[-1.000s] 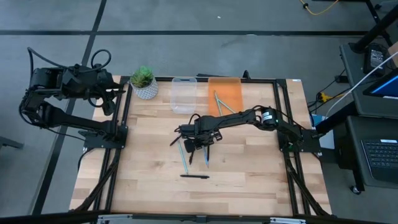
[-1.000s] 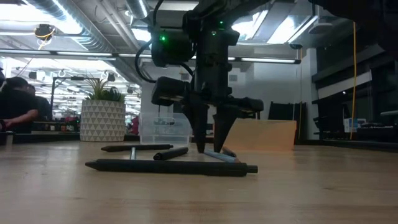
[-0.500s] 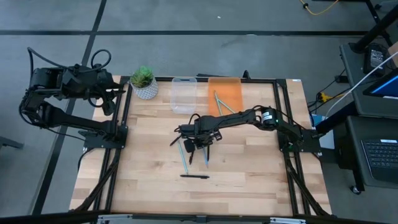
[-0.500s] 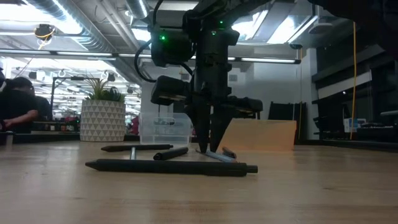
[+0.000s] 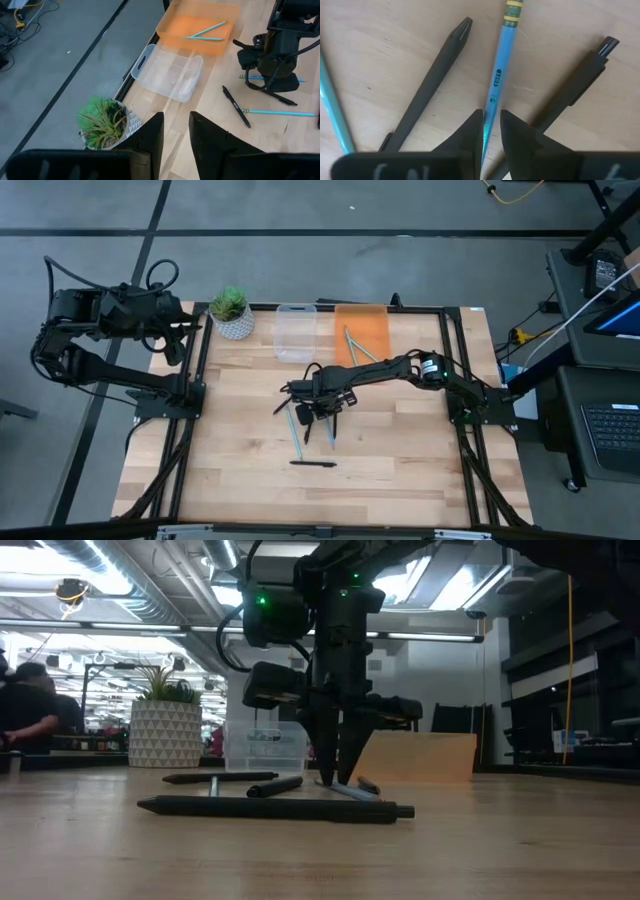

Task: Sort pens & pencils
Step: Put the light blue pencil into the orange bin

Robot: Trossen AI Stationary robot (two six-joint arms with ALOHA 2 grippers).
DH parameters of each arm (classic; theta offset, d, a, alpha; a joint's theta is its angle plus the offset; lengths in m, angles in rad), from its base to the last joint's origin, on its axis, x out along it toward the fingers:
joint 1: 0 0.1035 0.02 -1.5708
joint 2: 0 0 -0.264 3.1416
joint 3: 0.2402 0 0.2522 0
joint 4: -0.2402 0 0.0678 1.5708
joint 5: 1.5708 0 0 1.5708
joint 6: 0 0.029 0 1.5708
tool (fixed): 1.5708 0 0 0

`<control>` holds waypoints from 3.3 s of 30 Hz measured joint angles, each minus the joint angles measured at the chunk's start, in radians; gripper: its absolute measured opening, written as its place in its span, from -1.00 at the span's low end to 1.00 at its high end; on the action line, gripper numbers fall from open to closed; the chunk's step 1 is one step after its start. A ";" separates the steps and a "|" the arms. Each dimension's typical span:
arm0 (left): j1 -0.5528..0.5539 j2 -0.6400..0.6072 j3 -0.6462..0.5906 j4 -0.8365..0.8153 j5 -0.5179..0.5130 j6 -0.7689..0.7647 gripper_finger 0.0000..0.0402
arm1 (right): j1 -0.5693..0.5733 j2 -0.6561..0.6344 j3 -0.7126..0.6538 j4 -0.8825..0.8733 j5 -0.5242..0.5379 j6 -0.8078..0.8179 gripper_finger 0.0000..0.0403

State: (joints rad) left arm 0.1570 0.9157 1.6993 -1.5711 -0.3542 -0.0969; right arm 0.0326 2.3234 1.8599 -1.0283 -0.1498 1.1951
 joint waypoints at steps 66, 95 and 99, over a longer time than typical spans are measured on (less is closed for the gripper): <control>0.000 0.000 0.000 0.000 0.000 0.003 -0.57 | -0.007 -0.002 -0.041 0.078 -0.062 -0.023 -0.90; 0.000 0.000 0.000 0.000 0.000 0.003 -0.57 | -0.010 0.004 0.008 0.007 -0.029 -0.055 -0.83; 0.000 0.000 0.000 0.000 0.000 0.003 -0.57 | -0.010 0.004 0.008 0.007 -0.025 -0.056 -0.72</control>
State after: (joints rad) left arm 0.1570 0.9154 1.6993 -1.5711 -0.3546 -0.0940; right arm 0.0223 2.3272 1.8683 -1.0213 -0.1744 1.1394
